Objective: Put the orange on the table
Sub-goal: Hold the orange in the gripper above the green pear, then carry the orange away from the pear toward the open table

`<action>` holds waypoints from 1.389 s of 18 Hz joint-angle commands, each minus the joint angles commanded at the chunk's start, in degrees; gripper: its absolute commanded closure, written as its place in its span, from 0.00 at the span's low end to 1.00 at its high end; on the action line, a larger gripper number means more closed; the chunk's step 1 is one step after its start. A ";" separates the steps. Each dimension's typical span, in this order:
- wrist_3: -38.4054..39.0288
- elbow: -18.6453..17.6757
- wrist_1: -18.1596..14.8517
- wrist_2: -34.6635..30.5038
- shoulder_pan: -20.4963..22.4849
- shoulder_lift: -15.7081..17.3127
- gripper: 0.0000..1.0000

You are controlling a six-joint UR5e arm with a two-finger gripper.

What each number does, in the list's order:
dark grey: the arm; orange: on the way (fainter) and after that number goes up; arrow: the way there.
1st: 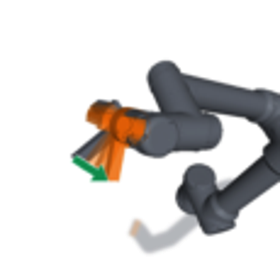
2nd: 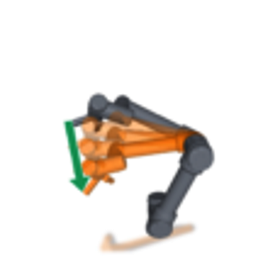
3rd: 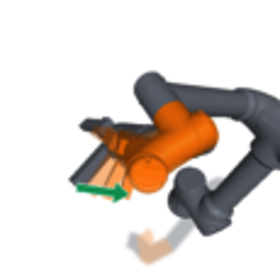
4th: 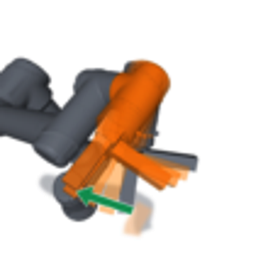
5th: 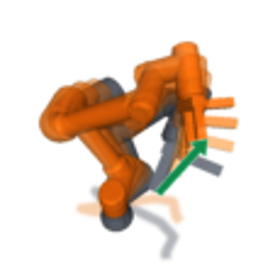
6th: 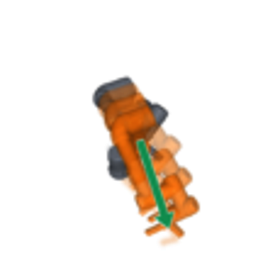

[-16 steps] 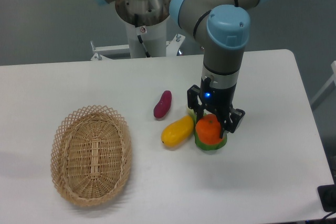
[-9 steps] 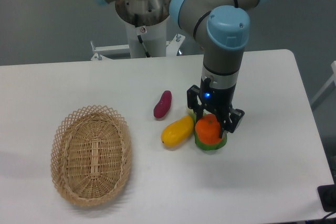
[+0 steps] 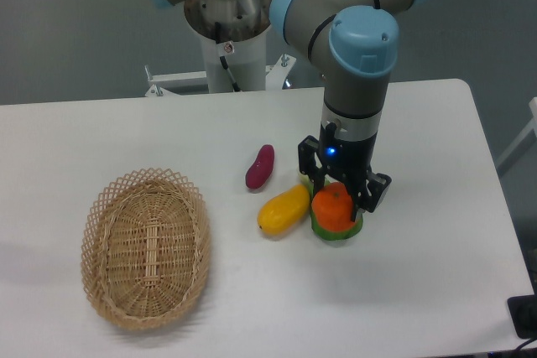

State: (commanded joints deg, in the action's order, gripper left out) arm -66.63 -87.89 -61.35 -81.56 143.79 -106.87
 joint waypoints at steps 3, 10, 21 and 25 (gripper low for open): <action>4.73 0.26 0.35 -0.09 -0.44 -1.23 0.53; 17.85 1.05 9.14 -0.18 -4.13 -10.10 0.53; 22.23 0.00 11.24 -0.53 -9.49 -18.45 0.51; 22.33 0.00 11.69 -0.53 -9.67 -18.90 0.45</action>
State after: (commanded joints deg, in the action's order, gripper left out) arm -44.30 -87.89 -49.66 -82.09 134.12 -125.77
